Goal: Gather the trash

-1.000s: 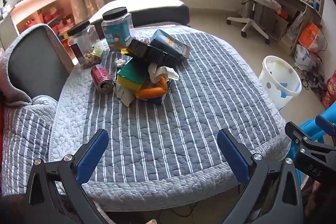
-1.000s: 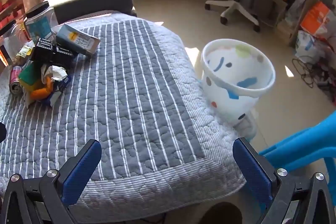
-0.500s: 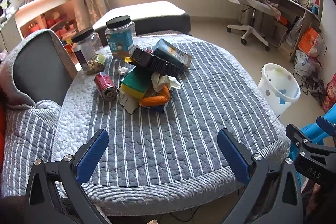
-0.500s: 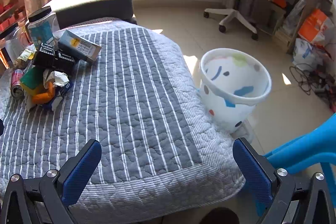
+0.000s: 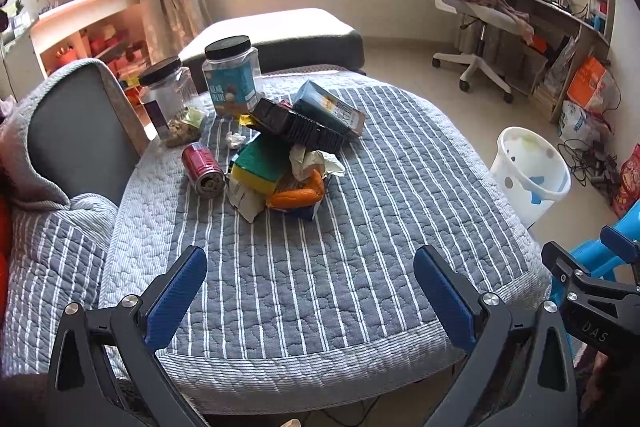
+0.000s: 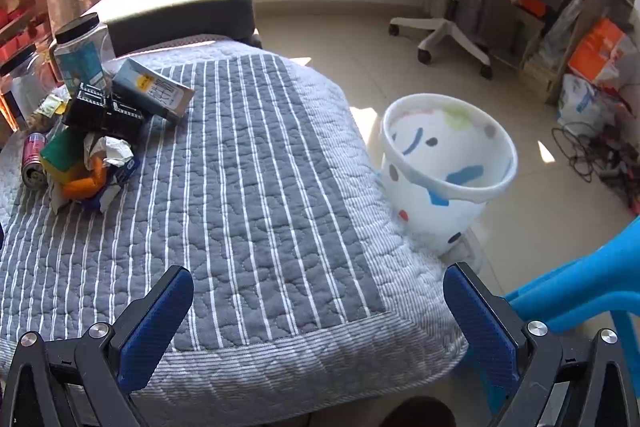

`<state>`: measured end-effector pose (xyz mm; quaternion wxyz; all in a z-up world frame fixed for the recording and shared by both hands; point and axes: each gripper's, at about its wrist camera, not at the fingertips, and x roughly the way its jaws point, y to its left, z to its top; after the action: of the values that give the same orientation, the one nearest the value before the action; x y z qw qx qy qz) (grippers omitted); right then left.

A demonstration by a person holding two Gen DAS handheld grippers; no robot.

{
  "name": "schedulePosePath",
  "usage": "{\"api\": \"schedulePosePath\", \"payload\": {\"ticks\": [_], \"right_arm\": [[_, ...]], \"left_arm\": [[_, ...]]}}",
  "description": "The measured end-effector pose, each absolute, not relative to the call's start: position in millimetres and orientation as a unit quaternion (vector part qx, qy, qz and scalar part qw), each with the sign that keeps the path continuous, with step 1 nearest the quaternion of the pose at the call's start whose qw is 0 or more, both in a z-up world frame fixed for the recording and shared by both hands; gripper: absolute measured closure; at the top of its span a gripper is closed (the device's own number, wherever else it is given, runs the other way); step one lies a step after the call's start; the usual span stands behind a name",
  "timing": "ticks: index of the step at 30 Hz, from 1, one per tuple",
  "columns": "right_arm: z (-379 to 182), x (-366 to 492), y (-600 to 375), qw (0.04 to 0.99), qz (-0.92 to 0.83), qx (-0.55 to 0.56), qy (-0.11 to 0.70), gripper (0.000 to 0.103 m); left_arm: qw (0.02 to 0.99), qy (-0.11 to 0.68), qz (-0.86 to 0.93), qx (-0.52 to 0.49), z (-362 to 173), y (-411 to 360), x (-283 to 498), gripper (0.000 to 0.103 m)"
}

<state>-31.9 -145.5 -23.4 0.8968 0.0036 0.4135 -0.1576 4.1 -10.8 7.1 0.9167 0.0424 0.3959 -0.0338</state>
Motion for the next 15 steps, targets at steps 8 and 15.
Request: {"api": "schedulePosePath", "payload": {"ticks": [8, 15], "right_arm": [[-22.4, -32.5, -144.6, 0.898, -0.157, 0.005, 0.411, 0.000], [-21.2, -31.3, -142.2, 0.899, -0.155, 0.002, 0.409, 0.000]], "left_arm": [[0.917, 0.395, -0.031, 0.045, 6.5, -9.4, 3.3, 0.000], [0.918, 0.393, -0.026, 0.044, 6.0, -6.8, 3.0, 0.000]]}}
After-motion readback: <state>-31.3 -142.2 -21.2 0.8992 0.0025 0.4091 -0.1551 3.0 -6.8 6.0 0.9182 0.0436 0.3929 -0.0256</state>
